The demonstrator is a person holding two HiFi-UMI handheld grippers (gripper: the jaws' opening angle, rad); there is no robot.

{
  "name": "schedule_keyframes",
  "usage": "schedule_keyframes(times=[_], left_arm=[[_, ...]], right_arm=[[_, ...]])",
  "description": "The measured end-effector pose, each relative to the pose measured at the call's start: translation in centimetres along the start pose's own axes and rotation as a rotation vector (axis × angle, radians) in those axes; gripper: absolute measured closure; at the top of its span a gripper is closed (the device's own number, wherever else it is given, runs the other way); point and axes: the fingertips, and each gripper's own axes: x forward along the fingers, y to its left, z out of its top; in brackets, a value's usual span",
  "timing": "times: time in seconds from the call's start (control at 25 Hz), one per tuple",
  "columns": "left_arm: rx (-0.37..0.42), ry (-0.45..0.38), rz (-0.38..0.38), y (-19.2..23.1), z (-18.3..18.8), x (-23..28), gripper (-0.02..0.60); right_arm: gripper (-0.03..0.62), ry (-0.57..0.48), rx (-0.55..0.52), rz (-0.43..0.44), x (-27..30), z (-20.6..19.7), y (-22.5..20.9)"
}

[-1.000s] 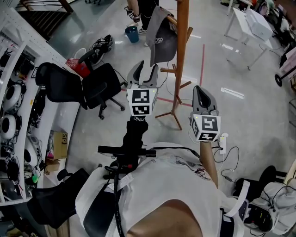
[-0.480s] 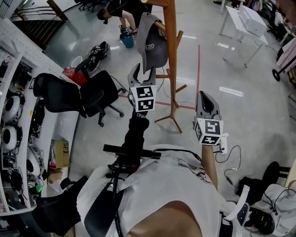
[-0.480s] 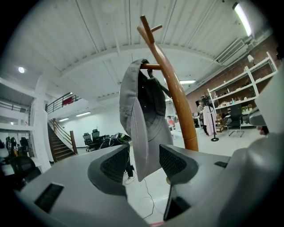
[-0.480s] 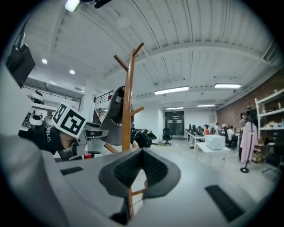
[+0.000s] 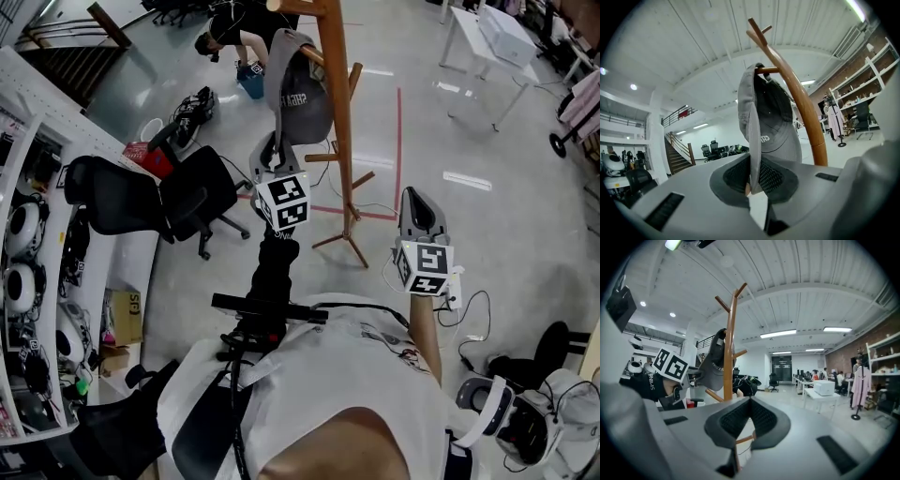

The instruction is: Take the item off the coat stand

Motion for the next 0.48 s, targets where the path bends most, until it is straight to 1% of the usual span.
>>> schedule_keyframes(times=[0.2,0.48], left_arm=[[-0.024,-0.006,0.042,1.6,0.1,-0.2,0.555],[-0.024,-0.013,0.081,3.0,0.6,0.1,0.555]], right_arm=[[0.589,0.001,0.0,0.015,0.4,-0.1,0.3],[0.589,-0.007,0.001,0.018,0.5,-0.2,0.5]])
